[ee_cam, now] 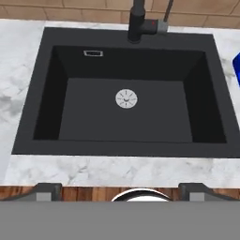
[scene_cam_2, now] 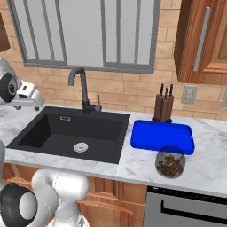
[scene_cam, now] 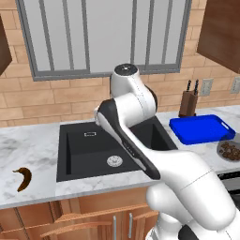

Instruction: Pick up all produce items and place them in the sink. Turn on the sink faucet to wash them. Then turn the sink off and put them in the tray.

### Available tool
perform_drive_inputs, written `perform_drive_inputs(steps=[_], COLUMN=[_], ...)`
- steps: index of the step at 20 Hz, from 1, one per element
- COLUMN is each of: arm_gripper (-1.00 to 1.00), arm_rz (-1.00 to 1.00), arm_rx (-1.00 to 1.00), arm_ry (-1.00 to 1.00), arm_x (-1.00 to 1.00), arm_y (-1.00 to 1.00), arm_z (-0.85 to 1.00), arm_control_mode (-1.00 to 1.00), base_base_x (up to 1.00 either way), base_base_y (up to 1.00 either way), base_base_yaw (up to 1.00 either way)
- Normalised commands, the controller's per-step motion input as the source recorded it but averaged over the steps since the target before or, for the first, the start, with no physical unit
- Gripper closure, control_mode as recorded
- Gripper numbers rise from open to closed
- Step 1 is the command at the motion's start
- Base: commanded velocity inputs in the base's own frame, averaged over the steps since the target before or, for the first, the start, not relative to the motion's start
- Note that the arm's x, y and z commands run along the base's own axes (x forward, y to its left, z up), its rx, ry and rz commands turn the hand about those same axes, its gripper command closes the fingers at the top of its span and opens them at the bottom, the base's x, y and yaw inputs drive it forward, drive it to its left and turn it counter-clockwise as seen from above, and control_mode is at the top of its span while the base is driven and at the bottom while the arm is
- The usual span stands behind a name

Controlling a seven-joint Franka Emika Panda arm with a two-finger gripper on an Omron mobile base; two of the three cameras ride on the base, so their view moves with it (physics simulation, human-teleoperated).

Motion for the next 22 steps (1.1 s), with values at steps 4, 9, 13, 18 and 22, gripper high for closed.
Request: perform_drive_inputs(steps=[4,9,13,18,22], arm_gripper=[-1.00,-1.00,-1.00,-1.00,-1.00], arm_rz=[-0.01,0.00,0.05,0.09,0.03], arm_rx=[0.00,0.00,0.00,0.00,0.01], arm_ry=[0.06,0.05,0.10,0.13,0.09], arm_x=[0.00,0.00,-0.07,-0.03,0.01], arm_y=[0.98,0.87,0.56,0.47,0.54], arm_z=[-0.23,-0.30,-0.36,-0.36,-0.36], arm_control_mode=[-1.00,-1.00,-1.00,-1.00,-1.00], base_base_x=[0.00,0.00,0.00,0.00,0.00], base_base_y=[0.00,0.00,0.00,0.00,0.00], base_base_yaw=[0.00,0.00,0.00,0.00,0.00])
